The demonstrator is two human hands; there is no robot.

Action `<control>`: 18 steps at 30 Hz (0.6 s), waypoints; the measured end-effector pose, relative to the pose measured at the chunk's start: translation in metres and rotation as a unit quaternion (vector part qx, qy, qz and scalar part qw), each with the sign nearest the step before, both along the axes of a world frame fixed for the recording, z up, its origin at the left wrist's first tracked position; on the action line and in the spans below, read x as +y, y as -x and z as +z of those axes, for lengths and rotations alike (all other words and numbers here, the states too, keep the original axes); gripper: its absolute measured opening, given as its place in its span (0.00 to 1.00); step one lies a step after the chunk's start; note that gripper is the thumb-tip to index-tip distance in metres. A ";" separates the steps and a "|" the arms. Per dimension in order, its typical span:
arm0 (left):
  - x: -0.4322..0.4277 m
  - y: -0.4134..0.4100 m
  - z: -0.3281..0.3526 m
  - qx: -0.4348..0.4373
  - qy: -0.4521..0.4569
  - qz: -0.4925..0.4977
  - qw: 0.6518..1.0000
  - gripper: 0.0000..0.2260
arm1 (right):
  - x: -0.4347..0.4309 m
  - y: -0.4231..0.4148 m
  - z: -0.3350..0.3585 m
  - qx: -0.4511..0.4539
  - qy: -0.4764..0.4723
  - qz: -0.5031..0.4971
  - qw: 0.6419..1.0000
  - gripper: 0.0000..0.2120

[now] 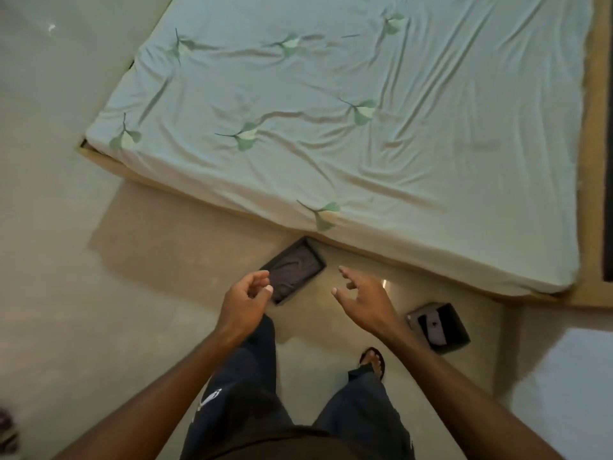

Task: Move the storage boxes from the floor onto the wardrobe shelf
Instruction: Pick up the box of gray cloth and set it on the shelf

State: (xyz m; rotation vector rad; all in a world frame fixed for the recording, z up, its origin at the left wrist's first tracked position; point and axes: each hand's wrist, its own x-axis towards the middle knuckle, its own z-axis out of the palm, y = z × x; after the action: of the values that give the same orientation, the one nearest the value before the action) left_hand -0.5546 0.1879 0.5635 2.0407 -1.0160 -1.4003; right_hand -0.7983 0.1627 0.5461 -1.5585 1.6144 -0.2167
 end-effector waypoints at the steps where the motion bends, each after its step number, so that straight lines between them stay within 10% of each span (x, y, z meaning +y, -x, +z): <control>1: -0.013 -0.016 -0.013 -0.011 -0.015 -0.003 1.000 0.13 | -0.009 -0.014 -0.014 0.004 -0.016 -0.014 1.000 0.27; 18: -0.087 -0.075 -0.446 -0.143 -0.322 -0.279 0.893 0.21 | -0.095 -0.099 -0.432 0.079 -0.147 -0.064 0.984 0.24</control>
State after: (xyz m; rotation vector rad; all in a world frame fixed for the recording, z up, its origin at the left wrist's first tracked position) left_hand -0.4793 0.1013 0.1177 2.6153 -1.5012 -1.9671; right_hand -0.6997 0.0674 0.1145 -1.2734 1.7808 0.0788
